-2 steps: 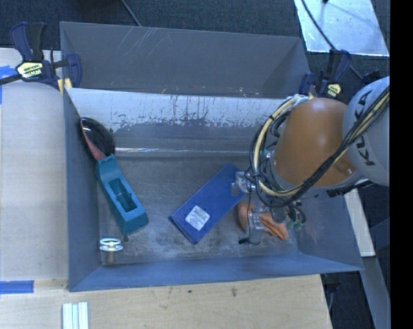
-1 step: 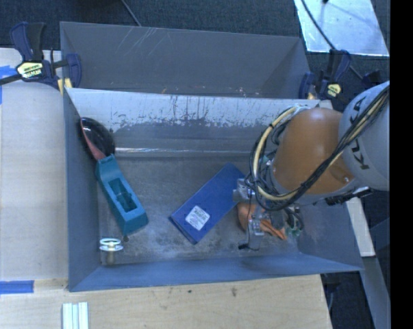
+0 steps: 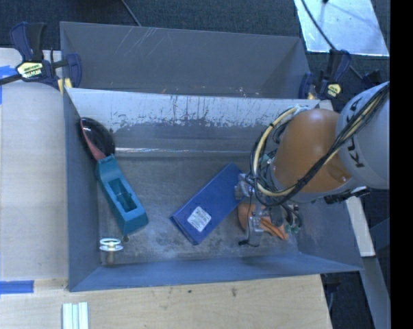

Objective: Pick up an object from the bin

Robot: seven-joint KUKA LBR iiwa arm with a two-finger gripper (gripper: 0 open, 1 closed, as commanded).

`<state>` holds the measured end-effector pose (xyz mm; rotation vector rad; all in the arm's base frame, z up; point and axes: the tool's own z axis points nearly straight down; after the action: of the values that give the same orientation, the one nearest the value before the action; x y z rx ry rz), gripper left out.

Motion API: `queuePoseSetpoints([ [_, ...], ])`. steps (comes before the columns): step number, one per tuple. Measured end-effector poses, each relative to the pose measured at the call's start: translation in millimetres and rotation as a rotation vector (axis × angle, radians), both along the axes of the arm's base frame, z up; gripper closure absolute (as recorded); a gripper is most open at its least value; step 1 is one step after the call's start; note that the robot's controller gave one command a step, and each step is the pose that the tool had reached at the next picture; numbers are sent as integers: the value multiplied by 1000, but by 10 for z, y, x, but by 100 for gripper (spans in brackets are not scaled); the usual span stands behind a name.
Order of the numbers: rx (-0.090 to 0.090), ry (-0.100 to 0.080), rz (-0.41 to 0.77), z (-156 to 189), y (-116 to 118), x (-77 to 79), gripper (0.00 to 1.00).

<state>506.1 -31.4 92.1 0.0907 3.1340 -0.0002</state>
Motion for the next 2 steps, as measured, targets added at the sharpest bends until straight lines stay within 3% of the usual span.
queuePoseSetpoints([
  [1,0,1,-76,-172,-352,137,100],
  [2,0,1,-76,-172,-352,137,100],
])
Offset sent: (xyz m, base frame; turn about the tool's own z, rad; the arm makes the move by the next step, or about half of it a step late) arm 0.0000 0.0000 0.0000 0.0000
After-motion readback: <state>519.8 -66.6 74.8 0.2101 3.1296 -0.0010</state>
